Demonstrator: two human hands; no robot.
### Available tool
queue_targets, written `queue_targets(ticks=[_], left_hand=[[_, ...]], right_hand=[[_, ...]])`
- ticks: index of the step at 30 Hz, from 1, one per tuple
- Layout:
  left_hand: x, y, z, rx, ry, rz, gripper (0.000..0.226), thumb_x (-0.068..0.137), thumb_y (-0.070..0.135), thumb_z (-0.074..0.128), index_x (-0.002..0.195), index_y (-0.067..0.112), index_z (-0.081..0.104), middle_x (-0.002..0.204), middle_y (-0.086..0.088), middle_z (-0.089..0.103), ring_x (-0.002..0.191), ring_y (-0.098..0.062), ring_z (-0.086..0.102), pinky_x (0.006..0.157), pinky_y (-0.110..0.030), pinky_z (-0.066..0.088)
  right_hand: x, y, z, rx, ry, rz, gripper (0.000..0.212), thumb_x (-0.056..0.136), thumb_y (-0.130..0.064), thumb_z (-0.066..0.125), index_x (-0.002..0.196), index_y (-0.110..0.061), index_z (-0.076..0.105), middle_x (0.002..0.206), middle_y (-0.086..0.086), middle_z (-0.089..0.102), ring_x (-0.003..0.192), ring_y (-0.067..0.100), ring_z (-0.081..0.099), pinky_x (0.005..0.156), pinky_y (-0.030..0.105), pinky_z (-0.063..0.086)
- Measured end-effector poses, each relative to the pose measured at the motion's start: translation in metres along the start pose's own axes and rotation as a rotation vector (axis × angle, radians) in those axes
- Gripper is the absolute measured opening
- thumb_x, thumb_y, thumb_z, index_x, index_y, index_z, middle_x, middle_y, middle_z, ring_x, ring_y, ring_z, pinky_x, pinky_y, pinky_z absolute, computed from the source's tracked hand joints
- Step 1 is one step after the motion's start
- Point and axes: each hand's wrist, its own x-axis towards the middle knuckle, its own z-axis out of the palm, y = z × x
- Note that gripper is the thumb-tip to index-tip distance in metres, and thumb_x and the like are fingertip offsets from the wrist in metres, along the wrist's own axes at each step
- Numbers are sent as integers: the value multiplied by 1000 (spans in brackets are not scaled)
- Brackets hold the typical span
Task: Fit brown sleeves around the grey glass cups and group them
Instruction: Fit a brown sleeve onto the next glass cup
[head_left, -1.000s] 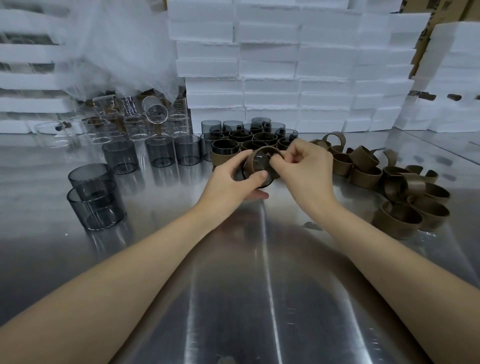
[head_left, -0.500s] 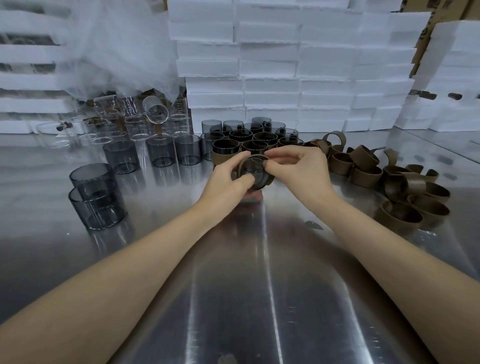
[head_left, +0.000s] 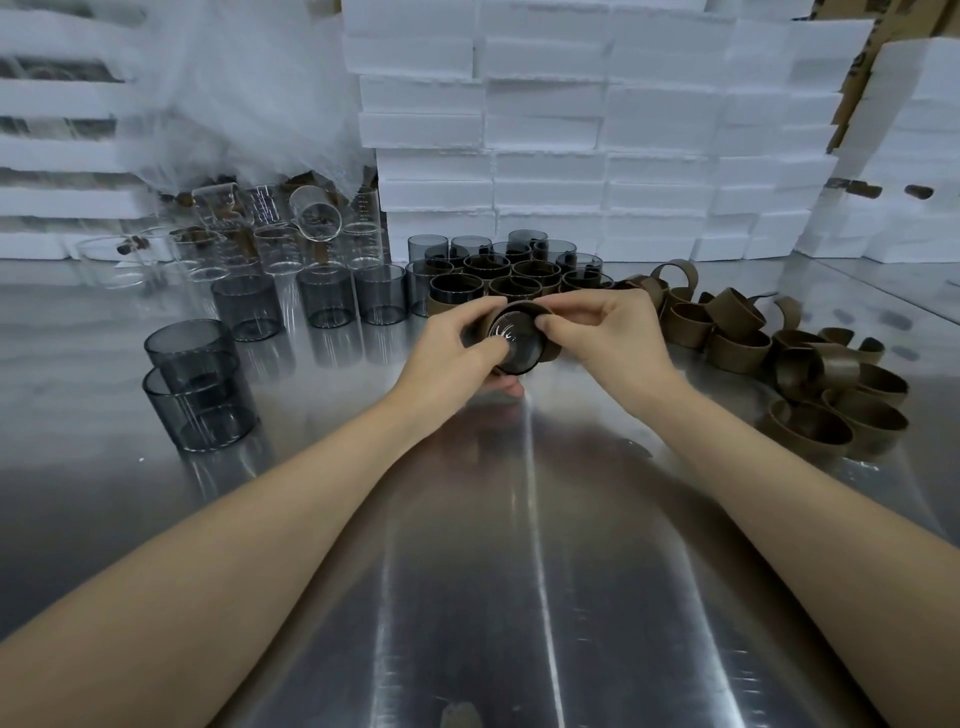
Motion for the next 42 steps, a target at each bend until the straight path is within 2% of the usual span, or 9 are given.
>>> queue_targets(ticks=[6,11,15,20,26,28,30,36,42], left_hand=[[1,1,-3,-29,-1,-15,43,87,-13,42,109,17,65,106,-12,64,62,-31,70,57,-26,59],[-1,1,-11,-14,-52,-20,46,87,-9,42,120,14,64,111,-11,66,66,-35,73,61,-27,61],[-2,-1,-11,-13,-93,-9,48,87,-8,42,119,18,65,108,-8,69,66,-35,73,60,-27,60],[1,-6,-13,-164,-125,-104,39,97,8,52,132,22,58,115,-11,70,79,-35,74,66,-21,57],[4,-3,-11,-219,-140,-137,73,75,59,57,130,11,55,110,-10,70,66,-18,67,65,-20,54],[4,-2,-9,-251,-150,-160,74,75,62,54,128,11,56,102,-10,67,58,-14,60,61,-19,51],[3,-1,-7,-290,-171,-183,65,77,63,52,121,16,60,93,-6,66,54,-13,53,58,-19,48],[1,3,-6,-351,-163,-230,55,77,63,50,110,21,59,76,-1,64,45,-10,43,47,-15,40],[1,3,-3,-320,-161,-262,60,78,68,45,115,22,59,67,5,62,42,-7,36,48,-16,34]], right_hand=[[2,3,1,5,-45,-9,23,83,5,69,105,-1,72,101,11,73,97,19,70,94,34,54],[3,5,-2,116,-41,103,11,76,-9,80,83,-17,76,81,-2,76,79,7,70,73,18,51],[-1,14,0,291,-188,310,20,87,-15,68,107,-11,70,112,13,71,110,28,65,101,43,49],[0,17,-5,435,-342,398,48,86,-31,64,127,-6,60,129,23,60,127,41,50,112,47,38],[-3,10,-6,443,-409,387,41,86,-47,55,115,-23,69,122,12,67,113,23,64,90,25,53],[-3,7,-5,473,-406,404,37,84,-52,56,108,-29,71,113,4,71,102,16,68,84,23,53],[-3,8,-4,539,-389,417,47,82,-57,56,116,-26,65,110,1,72,97,13,68,86,27,49],[-3,6,-1,688,-428,421,44,79,-60,59,106,-29,75,120,2,69,110,14,65,88,26,52],[-2,5,-1,809,-397,482,45,73,-59,66,98,-23,78,108,5,73,97,13,70,75,23,55]])
